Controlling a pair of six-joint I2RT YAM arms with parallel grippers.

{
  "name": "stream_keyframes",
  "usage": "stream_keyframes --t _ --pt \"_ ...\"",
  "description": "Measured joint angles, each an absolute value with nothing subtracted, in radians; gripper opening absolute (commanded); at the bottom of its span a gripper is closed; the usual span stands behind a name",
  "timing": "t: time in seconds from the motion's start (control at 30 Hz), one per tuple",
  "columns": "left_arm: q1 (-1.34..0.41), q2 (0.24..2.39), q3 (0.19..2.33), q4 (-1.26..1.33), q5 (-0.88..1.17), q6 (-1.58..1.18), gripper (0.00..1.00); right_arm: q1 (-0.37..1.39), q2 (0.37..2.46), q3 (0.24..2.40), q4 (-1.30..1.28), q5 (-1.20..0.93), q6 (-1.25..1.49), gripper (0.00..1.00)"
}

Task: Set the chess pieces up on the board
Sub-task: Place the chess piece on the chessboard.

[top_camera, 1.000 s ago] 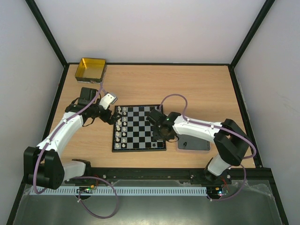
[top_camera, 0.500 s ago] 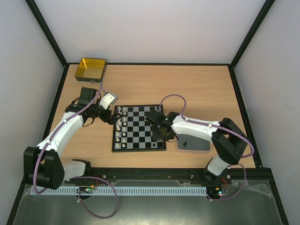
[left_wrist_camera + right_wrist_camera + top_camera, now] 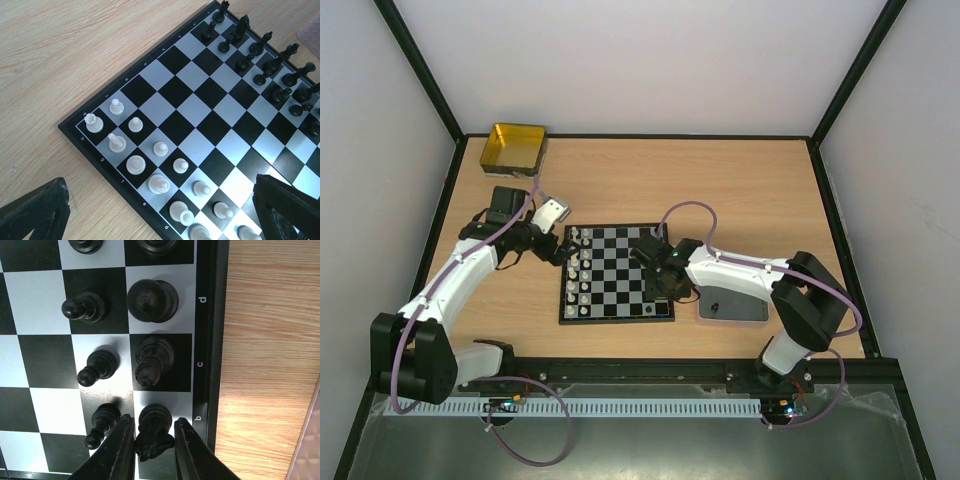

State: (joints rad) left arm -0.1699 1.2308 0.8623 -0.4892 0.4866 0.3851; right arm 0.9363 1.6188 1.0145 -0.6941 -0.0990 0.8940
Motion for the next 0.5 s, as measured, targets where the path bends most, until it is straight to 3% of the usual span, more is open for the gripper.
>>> stream_keyframes --t 0.5 --pt "-0.17 1.231 0.862 -0.489 0.487 0.385 0.99 0.936 1.619 1.011 -0.688 -0.104 0.895 0.22"
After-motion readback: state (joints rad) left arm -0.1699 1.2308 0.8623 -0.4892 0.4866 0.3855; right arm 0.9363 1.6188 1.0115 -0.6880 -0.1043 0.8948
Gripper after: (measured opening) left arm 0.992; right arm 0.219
